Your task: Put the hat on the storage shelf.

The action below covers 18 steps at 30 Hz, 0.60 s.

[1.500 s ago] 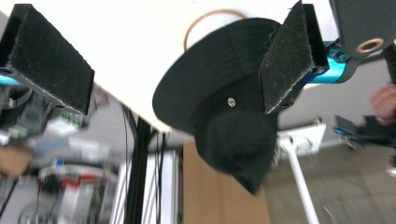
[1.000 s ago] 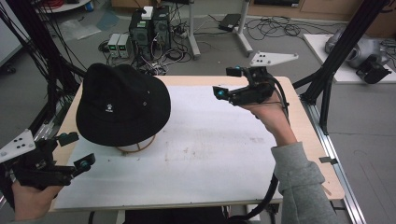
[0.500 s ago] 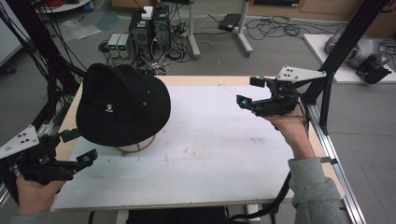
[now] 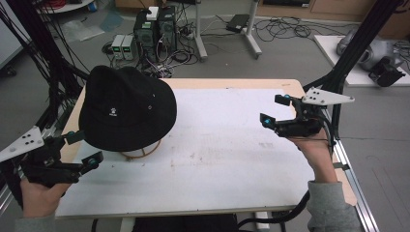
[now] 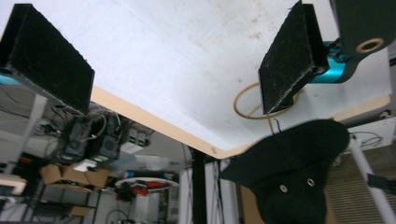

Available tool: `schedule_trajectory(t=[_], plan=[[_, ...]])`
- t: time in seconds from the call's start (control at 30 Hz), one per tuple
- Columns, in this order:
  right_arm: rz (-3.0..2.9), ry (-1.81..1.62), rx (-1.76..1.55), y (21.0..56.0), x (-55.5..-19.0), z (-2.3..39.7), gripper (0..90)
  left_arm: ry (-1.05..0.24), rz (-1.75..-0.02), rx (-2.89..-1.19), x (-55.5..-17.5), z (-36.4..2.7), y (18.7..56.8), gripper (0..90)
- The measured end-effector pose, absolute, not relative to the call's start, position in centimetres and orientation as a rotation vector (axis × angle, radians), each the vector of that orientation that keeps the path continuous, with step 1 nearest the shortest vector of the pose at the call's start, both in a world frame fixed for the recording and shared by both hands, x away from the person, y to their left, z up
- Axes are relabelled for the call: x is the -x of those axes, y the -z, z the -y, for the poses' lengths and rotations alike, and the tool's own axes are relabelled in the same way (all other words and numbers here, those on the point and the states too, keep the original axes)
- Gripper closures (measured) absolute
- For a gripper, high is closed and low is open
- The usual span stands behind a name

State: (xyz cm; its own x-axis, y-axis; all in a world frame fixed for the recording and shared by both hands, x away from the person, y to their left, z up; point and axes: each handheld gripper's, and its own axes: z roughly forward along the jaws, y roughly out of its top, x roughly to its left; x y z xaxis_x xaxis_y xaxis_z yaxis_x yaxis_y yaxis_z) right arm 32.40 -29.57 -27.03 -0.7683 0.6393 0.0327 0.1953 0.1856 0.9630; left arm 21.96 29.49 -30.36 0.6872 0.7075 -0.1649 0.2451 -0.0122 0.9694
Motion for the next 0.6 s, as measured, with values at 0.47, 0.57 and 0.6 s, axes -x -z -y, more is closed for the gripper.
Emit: schedule_trajectory(t=[0.47, 0.57, 0.6], plan=[[-1.932, -1.677, -0.89, 30.0, -30.6, 33.7, 9.9, -0.448, -0.802, -1.59, -22.2, -29.2, 30.4, 1.7], [-1.94, -1.663, -0.9, 30.5, -30.3, 33.9, 9.9, -0.451, -0.807, -1.593, -22.3, -29.2, 30.5, 1.7], [-1.945, -1.661, -0.905, 30.7, -30.2, 34.0, 9.9, -0.455, -0.809, -1.593, -22.3, -29.3, 30.5, 1.7]])
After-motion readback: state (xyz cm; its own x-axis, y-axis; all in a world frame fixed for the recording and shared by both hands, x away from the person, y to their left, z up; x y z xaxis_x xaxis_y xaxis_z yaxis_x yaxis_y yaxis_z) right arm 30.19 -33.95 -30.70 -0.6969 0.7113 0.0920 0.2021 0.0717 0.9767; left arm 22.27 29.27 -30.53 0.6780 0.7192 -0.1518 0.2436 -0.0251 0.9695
